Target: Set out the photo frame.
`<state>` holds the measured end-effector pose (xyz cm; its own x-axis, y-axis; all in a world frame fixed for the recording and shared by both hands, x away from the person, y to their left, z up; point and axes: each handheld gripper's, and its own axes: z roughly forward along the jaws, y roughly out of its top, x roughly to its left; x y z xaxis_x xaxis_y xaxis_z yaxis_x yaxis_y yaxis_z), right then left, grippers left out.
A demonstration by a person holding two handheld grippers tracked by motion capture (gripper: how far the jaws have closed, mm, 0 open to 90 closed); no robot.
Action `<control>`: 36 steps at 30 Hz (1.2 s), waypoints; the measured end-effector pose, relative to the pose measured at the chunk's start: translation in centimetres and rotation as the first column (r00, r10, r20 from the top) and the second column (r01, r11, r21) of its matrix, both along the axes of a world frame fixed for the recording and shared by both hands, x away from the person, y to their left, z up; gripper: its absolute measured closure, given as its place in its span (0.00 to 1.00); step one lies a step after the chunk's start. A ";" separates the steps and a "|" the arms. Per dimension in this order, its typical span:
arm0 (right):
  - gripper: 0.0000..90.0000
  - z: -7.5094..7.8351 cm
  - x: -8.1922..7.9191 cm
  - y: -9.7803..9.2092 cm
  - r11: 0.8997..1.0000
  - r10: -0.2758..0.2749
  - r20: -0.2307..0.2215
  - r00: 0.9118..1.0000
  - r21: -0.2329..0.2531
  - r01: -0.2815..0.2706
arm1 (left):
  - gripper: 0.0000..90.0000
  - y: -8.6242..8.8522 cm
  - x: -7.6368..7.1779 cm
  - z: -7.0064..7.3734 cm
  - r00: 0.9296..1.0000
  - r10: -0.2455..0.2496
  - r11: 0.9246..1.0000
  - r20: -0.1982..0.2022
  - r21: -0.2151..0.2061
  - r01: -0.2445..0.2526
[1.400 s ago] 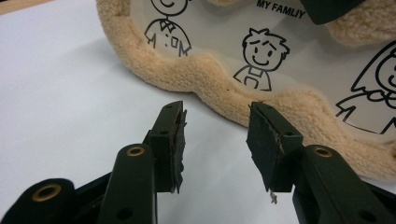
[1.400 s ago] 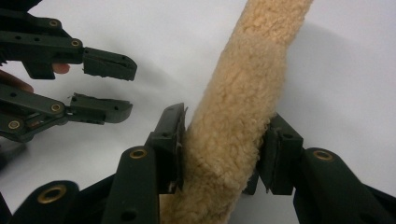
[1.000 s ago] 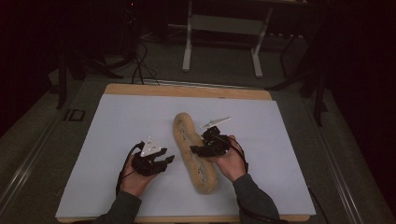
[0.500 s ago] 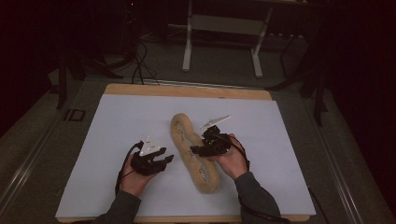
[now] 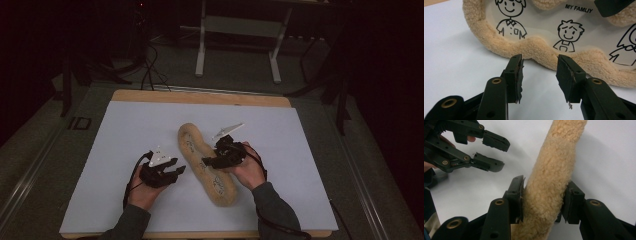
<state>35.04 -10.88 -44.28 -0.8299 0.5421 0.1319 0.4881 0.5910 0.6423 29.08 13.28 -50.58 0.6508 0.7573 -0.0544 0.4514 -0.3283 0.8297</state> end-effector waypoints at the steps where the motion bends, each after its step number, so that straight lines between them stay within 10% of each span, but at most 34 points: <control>1: 0.64 0.0 0.0 0.1 1.000 0.003 0.000 1.000 -0.003 -0.003 | 0.63 0.1 0.0 0.0 1.000 0.001 1.000 0.000 0.001 -0.001; 16: 0.42 0.2 -2.3 -1.8 0.994 -0.100 -0.027 0.995 0.051 0.101 | 0.63 0.3 0.1 0.0 1.000 0.008 1.000 -0.005 0.002 -0.008; 36: 0.68 -1.4 -4.5 -2.4 0.999 -0.048 -0.019 0.999 -0.016 0.048 | 0.63 0.8 0.3 0.0 0.999 0.031 0.999 -0.008 -0.009 -0.031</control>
<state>30.58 -13.29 -45.66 -0.8004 0.5832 0.1387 0.5283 0.5767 0.6231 29.41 14.12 -50.62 0.6267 0.7764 -0.0666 0.4679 -0.3066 0.8289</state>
